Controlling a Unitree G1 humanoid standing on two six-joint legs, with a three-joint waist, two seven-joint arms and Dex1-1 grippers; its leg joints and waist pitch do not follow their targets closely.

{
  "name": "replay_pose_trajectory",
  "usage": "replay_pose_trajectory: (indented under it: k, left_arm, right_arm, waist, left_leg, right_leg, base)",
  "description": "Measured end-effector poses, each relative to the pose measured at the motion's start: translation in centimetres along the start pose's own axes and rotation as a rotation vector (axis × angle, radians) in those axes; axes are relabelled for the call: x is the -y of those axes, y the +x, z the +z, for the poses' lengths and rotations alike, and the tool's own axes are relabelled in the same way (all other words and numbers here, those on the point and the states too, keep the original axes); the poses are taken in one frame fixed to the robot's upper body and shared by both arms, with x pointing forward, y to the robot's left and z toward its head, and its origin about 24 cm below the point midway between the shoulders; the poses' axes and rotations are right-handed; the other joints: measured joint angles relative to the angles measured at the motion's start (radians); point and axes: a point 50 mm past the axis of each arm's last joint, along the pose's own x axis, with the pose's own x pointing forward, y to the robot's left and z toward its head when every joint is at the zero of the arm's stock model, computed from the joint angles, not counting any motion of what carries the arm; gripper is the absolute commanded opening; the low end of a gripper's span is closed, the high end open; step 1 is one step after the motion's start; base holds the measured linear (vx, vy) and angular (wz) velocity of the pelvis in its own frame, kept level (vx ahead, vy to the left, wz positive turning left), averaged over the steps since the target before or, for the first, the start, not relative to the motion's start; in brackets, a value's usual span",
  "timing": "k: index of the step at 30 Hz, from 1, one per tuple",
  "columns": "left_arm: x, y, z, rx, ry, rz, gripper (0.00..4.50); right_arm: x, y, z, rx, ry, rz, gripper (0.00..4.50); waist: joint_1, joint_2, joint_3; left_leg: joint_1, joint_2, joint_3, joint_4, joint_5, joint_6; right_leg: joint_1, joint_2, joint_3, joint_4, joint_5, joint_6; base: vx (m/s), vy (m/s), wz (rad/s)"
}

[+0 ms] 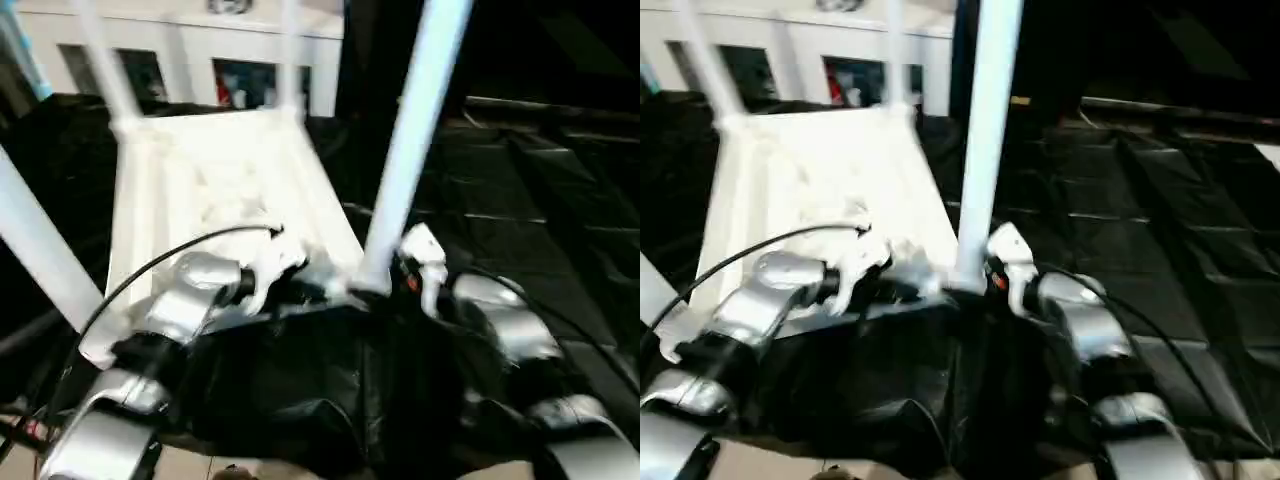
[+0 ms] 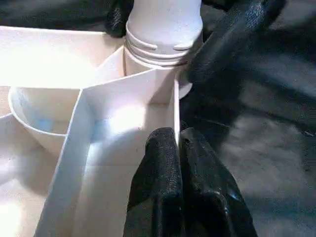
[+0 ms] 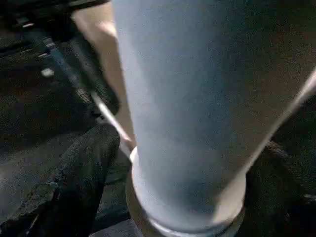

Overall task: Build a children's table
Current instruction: Rotate leg to tighten

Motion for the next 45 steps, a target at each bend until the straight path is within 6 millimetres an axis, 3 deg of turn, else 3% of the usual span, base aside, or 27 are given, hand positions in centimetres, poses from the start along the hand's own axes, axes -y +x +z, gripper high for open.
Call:
replay_pose_trajectory:
  k: [5,17,20,23,25,30,34,38,39,45]
  left_arm:
    - [0.7,-0.6,-0.3,-0.008,0.011,-0.068,0.00]
    - [1.3,-0.9,-0.4,-0.022,0.023,-0.118,0.00]
    - [1.2,-0.7,-0.4,-0.020,0.022,-0.094,0.00]
    - [0.8,-0.5,-0.6,-0.016,0.009,-0.020,0.00]
    - [0.3,0.1,-0.5,-0.009,-0.009,0.053,0.00]
    - [-0.3,1.5,0.0,-0.007,-0.034,0.157,0.00]
    - [-0.9,3.0,0.5,-0.002,-0.071,0.245,0.00]
    - [-1.0,3.3,0.8,0.001,-0.079,0.271,0.00]
    - [-1.0,3.3,0.8,0.002,-0.079,0.273,0.00]
    - [-0.9,3.1,0.9,0.002,-0.068,0.237,0.00]
  right_arm:
    - [-0.7,-0.6,-0.2,-0.017,-0.008,0.113,3.88]
    - [-1.1,-0.7,-0.4,-0.020,0.034,0.177,2.82]
    - [-1.1,-0.6,-0.6,-0.011,0.046,0.144,2.67]
    - [-0.8,0.1,-0.8,0.031,0.095,0.026,2.64]
    - [-0.3,1.0,-1.0,0.084,0.162,-0.103,2.64]
    - [0.3,2.0,-1.3,0.147,0.261,-0.317,2.62]
    - [1.1,3.1,-1.0,0.178,0.330,-0.506,2.62]
    - [1.3,3.5,-0.8,0.184,0.317,-0.561,2.62]
    - [1.4,3.6,-0.7,0.186,0.318,-0.566,3.18]
    - [1.4,3.1,-0.5,0.167,0.268,-0.490,3.74]
  waist:
    - [0.003,-0.002,0.001]
    - [0.009,-0.011,0.001]
    - [0.011,-0.011,0.001]
    - [-0.001,-0.013,0.000]
    - [-0.008,-0.014,-0.001]
    - [-0.027,-0.014,-0.001]
    - [-0.033,-0.011,0.001]
    - [-0.034,-0.008,0.001]
    - [-0.034,-0.007,0.001]
    - [-0.029,-0.006,0.002]
  left_leg:
    - [0.000,0.000,0.000,0.001,0.000,0.000]
    - [0.000,0.000,0.000,0.001,0.000,0.000]
    - [0.000,0.000,0.000,0.001,0.000,0.000]
    - [0.004,0.000,0.000,0.001,0.001,-0.001]
    - [0.012,0.000,0.000,0.001,0.001,-0.001]
    - [0.016,0.000,-0.002,0.000,0.001,-0.001]
    - [0.018,0.000,-0.004,-0.001,0.000,0.000]
    - [0.017,-0.001,-0.004,-0.004,0.000,0.000]
    - [0.017,-0.001,-0.003,-0.004,0.000,0.000]
    - [0.017,-0.001,-0.002,-0.008,0.000,0.000]
  right_leg:
    - [0.000,0.000,0.000,0.000,-0.001,0.001]
    - [0.000,0.000,0.000,0.000,-0.001,0.001]
    - [0.002,0.000,0.000,0.000,-0.001,0.002]
    - [0.005,0.000,0.000,0.001,-0.001,0.001]
    - [0.008,0.000,0.000,0.001,-0.001,0.001]
    - [0.013,0.000,-0.004,-0.009,-0.001,0.002]
    - [0.019,0.000,-0.011,-0.024,-0.001,0.002]
    - [0.022,-0.003,-0.014,-0.036,-0.001,0.002]
    - [0.021,-0.003,-0.014,-0.036,-0.001,0.002]
    - [0.020,-0.004,-0.013,-0.032,0.000,0.001]
  base:
    - [0.000,0.000,0.00]
    - [0.000,0.000,0.00]
    - [0.000,0.000,0.00]
    - [0.000,0.000,0.00]
    - [0.000,0.000,0.00]
    - [0.000,0.000,0.00]
    - [0.000,0.000,0.00]
    - [0.000,0.000,0.00]
    - [0.000,0.000,0.00]
    - [0.000,0.000,0.00]
